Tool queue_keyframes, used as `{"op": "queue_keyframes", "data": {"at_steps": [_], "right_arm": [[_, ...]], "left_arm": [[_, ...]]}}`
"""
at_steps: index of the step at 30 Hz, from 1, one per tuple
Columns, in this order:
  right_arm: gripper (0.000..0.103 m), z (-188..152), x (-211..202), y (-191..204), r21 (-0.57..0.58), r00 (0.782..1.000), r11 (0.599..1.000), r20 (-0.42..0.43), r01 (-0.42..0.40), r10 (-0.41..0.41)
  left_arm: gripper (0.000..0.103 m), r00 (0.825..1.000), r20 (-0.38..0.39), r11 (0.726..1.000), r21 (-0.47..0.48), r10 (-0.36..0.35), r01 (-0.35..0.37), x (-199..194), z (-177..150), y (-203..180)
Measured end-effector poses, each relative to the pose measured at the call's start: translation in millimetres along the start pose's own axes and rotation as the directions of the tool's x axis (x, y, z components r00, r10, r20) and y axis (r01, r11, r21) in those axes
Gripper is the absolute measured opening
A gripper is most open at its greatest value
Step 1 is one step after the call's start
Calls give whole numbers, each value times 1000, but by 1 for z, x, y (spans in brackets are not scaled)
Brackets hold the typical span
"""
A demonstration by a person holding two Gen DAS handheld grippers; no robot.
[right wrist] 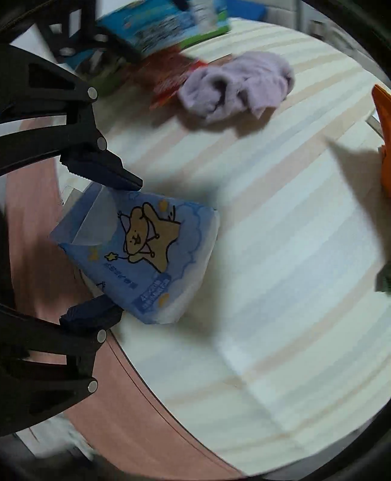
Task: Organize soft objects
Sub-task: 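Grasp the red snack bag with left tool while right tool grasps blue tissue pack, then carry both items into the box beside the other packs and release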
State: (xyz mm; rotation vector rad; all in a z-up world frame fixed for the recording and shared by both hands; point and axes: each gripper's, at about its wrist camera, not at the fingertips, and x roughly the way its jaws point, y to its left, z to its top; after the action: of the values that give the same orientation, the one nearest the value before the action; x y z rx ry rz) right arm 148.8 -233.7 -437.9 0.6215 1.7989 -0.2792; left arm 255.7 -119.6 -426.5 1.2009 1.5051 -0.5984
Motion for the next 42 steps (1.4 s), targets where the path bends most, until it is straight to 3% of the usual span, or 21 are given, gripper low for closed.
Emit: {"op": "queue_keyframes", "data": {"at_steps": [3,4,5,8,9,11,14,15,17,19,22,26,29,32,33,38,40,42], "right_arm": [[70,-2,0,3,-48,1000,998,-2,29,-29],[71,-3,0,4,-50,999,998,1,38,-38],[72,-4,-1,4,-46,999,998,8,42,-41],[72,-8,0,5,-37,999,998,16,45,-44],[72,-5,0,0,-30,999,999,15,35,-35],[71,-2,3,-2,-30,1000,999,9,26,-26],[64,7,1,-15,-106,999,993,24,49,-46],[63,6,0,-11,-138,997,988,31,73,-69],[61,0,-3,-7,-206,990,968,59,140,-131],[61,-5,-7,-4,-260,979,944,92,201,-182],[64,-9,-10,-1,-289,976,933,111,213,-189],[66,-9,-11,-14,-208,983,963,102,173,-154],[66,-4,-8,-30,-118,991,986,77,117,-109],[66,0,-3,-37,-65,994,994,70,83,-79],[66,0,-3,-37,-59,994,995,79,86,-81],[44,-8,-14,-32,-97,986,988,125,120,-107],[41,-11,-21,-39,-111,987,987,126,113,-99],[40,-19,-31,-43,-122,987,987,129,109,-93]], "left_arm": [[101,998,-46,999,4,-31,32,18,8,-7],[93,997,-50,999,-9,-54,54,23,9,-7],[70,996,-55,997,-24,-75,74,26,9,-7],[62,989,-80,984,-137,-127,115,32,6,1],[59,982,-103,967,-218,-159,134,34,4,8],[57,964,-130,920,-351,-231,173,38,-2,18],[56,925,-57,811,-502,-376,299,37,-14,19],[56,905,-33,762,-553,-425,338,39,-20,14],[56,883,-7,714,-591,-470,375,41,-26,5],[56,856,31,648,-640,-516,414,43,-32,-4],[57,837,90,582,-678,-540,449,44,-39,-13],[59,850,106,592,-673,-516,444,41,-40,-26],[58,866,109,614,-662,-489,430,31,-33,-37],[49,889,113,634,-661,-444,401,22,-33,-49],[47,894,121,633,-665,-432,396,18,-33,-52],[44,898,156,599,-695,-412,396,4,-43,-66],[44,901,181,590,-702,-395,399,-9,-54,-75],[44,893,213,573,-703,-396,421,-20,-68,-87]]}}
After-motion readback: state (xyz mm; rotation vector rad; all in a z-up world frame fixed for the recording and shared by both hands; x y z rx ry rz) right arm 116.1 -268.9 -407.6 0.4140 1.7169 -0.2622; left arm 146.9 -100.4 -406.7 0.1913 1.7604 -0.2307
